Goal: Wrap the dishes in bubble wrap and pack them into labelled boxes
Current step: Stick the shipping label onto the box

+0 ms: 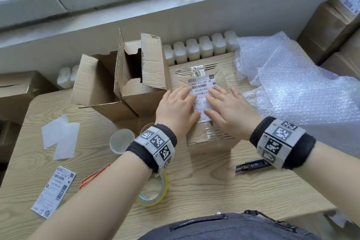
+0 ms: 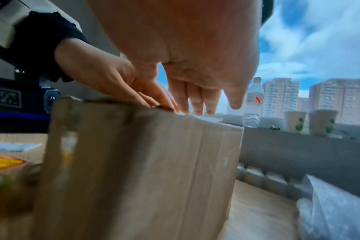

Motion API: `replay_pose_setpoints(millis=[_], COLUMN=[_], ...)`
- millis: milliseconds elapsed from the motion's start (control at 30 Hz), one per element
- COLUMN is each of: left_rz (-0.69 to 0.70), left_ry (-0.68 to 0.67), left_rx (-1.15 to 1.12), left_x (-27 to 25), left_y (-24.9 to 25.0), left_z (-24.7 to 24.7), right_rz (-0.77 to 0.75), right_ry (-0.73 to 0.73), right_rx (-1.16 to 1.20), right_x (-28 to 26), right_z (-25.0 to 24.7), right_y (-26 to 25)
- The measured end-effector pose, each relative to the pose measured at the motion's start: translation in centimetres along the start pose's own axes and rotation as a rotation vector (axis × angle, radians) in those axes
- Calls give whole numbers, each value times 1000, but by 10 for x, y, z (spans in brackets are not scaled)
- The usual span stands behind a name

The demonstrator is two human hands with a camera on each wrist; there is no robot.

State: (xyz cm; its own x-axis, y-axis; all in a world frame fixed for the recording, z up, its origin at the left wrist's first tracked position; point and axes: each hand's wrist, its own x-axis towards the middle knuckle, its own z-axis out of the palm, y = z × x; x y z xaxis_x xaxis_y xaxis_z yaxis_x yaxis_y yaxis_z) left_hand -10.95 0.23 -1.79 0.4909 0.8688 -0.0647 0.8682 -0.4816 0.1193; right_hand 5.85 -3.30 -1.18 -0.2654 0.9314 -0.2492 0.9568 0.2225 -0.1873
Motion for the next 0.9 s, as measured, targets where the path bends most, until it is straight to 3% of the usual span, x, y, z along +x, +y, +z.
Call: replay_pose_setpoints(millis=[300,433,633,800,900], left_rz=[22,10,40,-3,-7], left_ry=[-234,-230,-194,-139,-147], left_rx=[143,143,120,143,121], left_x=[24,25,36,39,41], left_y=[-12,-16,-13,-11,-7], left_z=[3,3,5,6,7], right_rz=[-19,33,-46,22,-56], right_ry=[-103,-102,-71,-21,-28], right_rx=[-152,-138,-84,-94,-83], right_x=[32,32,45,52,54], right_z=[0,-2,2,1,2], right_y=[13,22,16,22,16])
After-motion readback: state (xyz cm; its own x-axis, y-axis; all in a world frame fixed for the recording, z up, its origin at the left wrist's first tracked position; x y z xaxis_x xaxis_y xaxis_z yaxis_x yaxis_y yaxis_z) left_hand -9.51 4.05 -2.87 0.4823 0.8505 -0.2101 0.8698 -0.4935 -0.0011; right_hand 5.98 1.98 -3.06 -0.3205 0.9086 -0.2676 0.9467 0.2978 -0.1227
